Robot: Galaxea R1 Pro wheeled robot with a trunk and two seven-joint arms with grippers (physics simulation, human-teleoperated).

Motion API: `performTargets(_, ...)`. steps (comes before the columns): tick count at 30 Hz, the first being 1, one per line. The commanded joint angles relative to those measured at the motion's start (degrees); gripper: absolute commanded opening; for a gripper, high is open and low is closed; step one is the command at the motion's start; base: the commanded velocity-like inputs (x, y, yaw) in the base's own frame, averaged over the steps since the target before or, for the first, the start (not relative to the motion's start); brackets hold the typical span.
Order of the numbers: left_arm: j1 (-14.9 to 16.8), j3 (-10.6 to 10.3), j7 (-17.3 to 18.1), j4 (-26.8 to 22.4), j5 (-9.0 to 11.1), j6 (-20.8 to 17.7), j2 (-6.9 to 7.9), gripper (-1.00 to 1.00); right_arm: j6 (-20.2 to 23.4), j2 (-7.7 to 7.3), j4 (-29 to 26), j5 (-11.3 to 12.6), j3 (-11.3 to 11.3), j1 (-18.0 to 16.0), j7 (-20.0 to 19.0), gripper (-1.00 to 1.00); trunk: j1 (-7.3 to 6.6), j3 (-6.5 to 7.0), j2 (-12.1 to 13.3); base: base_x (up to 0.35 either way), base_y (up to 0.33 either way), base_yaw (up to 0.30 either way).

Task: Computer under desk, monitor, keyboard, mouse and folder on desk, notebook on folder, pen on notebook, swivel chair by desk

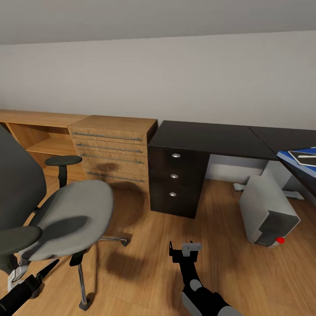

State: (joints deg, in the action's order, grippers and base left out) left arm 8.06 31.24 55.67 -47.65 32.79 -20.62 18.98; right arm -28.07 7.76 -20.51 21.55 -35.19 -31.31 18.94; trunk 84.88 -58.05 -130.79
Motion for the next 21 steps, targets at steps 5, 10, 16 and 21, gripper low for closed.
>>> performTargets(5, 0.03, 0.17, 1.61, 0.01, 0.33, -0.56, 0.01, 1.00, -0.21, -0.02, 0.25, 0.37, -0.49, -0.06, 0.47, 1.00, -0.01, -0.05, -0.02, 0.000, 0.000, 0.000)
performTargets(10, 0.03, 0.89, 3.73, 0.01, 0.28, -0.56, 0.01, 1.00, -0.22, -0.02, 1.34, 0.41, -0.43, -0.06, 0.47, 1.00, -0.01, -0.05, -0.02, 0.000, 0.000, 0.000)
performTargets(16, 0.03, 1.43, 4.59, 0.01, 0.26, -0.56, 0.01, 1.00, -0.23, -0.02, 1.93, 0.39, -0.41, -0.06, 0.45, 1.00, -0.01, -0.05, -0.02, 0.000, 0.000, 0.000)
performTargets(21, 0.03, 1.52, 5.00, 0.01, 0.27, -0.56, 0.01, 1.00, -0.23, -0.02, 2.03, 0.39, -0.40, -0.06, 0.42, 1.00, -0.01, -0.05, -0.02, 0.019, 0.000, 0.000)
